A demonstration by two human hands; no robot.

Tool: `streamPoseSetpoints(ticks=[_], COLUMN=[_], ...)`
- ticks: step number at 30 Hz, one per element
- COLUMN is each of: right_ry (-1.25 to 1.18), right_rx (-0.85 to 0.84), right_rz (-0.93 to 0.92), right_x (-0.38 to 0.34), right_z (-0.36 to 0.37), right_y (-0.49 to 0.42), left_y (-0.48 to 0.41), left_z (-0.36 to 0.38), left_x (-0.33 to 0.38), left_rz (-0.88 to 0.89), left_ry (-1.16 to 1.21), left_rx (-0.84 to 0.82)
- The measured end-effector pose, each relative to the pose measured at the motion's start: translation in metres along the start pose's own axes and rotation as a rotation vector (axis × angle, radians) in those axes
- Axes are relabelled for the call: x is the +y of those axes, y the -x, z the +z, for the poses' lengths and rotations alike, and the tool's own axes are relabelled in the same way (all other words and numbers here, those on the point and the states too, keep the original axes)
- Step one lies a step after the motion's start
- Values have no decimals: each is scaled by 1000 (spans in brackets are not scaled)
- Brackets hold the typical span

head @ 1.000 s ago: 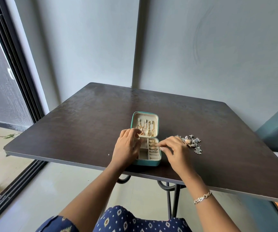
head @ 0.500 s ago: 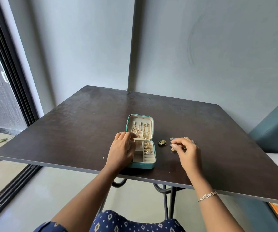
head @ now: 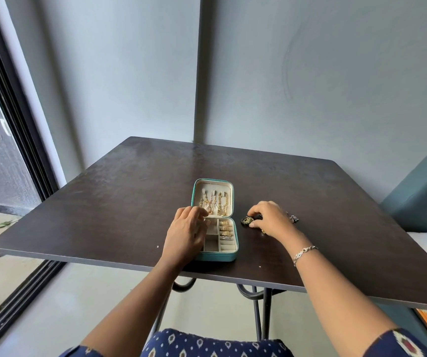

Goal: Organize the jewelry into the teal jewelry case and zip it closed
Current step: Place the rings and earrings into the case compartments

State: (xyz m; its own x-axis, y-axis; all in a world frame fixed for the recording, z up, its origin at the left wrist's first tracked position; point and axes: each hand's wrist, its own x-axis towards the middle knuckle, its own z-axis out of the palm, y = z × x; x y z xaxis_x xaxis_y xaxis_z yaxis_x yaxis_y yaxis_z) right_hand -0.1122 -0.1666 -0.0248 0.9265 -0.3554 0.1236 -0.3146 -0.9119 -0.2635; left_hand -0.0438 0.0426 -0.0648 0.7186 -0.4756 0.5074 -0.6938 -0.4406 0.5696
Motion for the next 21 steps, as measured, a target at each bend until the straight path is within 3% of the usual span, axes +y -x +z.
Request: streamPoseSetpoints(ticks=[21], right_ry=[-165], right_rx=[43], right_rz=[38], right_x=[-4], right_z=[4], right_y=[2], left_y=[-1], left_z=[0], left_x=[0], left_rz=[-4], left_ry=[22], left_rx=[-14])
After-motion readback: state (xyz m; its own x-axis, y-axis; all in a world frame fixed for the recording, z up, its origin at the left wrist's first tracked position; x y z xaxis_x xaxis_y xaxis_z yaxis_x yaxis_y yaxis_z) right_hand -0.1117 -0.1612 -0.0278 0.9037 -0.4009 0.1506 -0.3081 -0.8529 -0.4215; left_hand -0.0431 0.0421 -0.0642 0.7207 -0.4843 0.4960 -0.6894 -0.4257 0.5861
